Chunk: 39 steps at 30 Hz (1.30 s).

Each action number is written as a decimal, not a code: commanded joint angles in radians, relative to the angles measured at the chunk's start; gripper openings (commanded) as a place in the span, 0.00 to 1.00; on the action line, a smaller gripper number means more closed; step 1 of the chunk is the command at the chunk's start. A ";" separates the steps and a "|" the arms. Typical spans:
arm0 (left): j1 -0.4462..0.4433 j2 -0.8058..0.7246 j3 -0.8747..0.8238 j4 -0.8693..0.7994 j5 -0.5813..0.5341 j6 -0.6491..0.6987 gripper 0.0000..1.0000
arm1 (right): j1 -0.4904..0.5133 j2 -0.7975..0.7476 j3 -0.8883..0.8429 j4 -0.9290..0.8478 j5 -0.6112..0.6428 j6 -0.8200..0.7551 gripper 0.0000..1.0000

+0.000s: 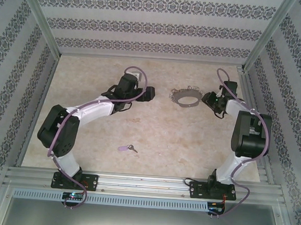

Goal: Put the keys on the keyring

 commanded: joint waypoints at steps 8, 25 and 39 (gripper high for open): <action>-0.006 0.053 0.113 -0.088 0.051 0.012 1.00 | 0.029 0.081 0.069 -0.007 -0.040 0.003 0.38; -0.005 0.097 0.144 -0.076 0.083 0.030 1.00 | 0.046 0.169 0.189 -0.063 0.006 0.014 0.32; -0.006 0.103 0.144 -0.059 0.109 0.018 1.00 | 0.035 0.154 0.184 -0.096 0.046 0.012 0.31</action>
